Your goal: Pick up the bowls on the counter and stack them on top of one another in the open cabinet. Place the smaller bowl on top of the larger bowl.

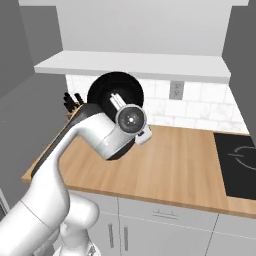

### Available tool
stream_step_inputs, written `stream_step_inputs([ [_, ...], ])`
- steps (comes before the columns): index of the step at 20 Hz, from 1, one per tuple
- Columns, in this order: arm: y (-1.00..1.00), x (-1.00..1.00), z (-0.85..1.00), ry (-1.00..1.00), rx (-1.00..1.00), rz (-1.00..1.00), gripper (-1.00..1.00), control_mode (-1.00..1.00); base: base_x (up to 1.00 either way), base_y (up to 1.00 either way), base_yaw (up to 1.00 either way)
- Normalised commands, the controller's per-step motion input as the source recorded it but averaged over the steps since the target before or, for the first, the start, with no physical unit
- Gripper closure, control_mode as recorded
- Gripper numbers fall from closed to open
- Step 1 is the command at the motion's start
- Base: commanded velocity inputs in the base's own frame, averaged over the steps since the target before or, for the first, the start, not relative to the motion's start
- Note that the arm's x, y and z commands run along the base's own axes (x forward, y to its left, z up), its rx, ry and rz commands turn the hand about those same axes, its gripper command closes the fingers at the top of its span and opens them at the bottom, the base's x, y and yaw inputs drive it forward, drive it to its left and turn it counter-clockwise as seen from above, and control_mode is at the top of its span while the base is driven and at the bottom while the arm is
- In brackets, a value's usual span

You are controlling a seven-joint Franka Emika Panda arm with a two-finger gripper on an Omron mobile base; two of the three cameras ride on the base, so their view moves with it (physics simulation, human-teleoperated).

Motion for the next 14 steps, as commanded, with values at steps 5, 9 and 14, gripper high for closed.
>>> stream_step_inputs([
  [5, 0.00, 0.51, 1.00, -0.01, 0.07, 0.00, 1.00, -1.00, 0.00, 0.00, 0.00],
  [9, 0.00, 0.91, 1.00, 0.00, 0.08, 0.00, 1.00, -1.00, 0.00, 0.00, 0.00],
  [14, 0.00, 1.00, 0.85, 0.09, 0.02, 0.00, 1.00, -1.00, 0.00, 0.00, 0.00],
])
